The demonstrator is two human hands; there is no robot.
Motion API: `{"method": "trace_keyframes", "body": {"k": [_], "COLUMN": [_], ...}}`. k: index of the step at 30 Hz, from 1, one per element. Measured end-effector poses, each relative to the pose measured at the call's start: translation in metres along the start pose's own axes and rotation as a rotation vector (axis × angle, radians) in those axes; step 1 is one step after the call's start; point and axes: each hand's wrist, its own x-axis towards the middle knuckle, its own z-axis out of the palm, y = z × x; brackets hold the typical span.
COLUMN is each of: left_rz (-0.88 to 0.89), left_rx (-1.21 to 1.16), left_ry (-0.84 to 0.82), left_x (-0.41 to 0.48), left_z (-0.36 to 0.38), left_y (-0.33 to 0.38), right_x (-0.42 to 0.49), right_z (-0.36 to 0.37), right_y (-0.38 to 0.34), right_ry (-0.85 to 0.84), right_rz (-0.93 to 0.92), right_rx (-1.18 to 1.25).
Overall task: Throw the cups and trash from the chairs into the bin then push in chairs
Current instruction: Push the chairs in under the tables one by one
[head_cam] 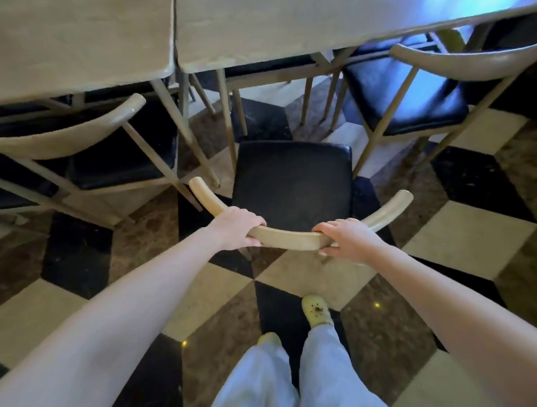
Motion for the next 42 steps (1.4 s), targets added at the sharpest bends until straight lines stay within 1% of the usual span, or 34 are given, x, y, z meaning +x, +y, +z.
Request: {"method": "trace_keyframes", "body": {"k": [3,7,13,17,22,27,36,42], "left_rz": [0.005,0.014,0.044,0.051,0.016,0.010,-0.007,-0.027], "left_rx": [0.060,0.098,0.050,0.036,-0.018,-0.058,-0.133,-0.179], "left_ry": [-0.050,-0.106,-0.189,-0.190,-0.165,-0.173,-0.112,-0.106], "left_x": [0.003,0.008,0.016,0.024,0.050,0.077,0.115,0.129], "left_z": [-0.003,0.000,0.002,-0.011,-0.043,-0.059,-0.073,-0.091], "left_y": [-0.020,-0.037,-0.046,-0.055,-0.076,-0.088,-0.099,-0.119], "right_x": [0.001,-0.002,0.002,0.011,0.037,0.061,0.096,0.126], "right_z": [-0.003,-0.004,-0.003,-0.011,-0.040,-0.057,-0.090,-0.114], "right_y": [0.005,0.017,0.025,0.032,0.047,0.063,0.099,0.106], "right_ry": [-0.041,-0.035,-0.053,-0.009,0.051,0.070,0.041,0.042], "right_rz": [0.033,0.078,-0.001,-0.030,-0.055,-0.061,-0.066,-0.111], "right_rx": [-0.019,-0.068,-0.099,-0.094,-0.078,-0.059,-0.119,-0.144]}}
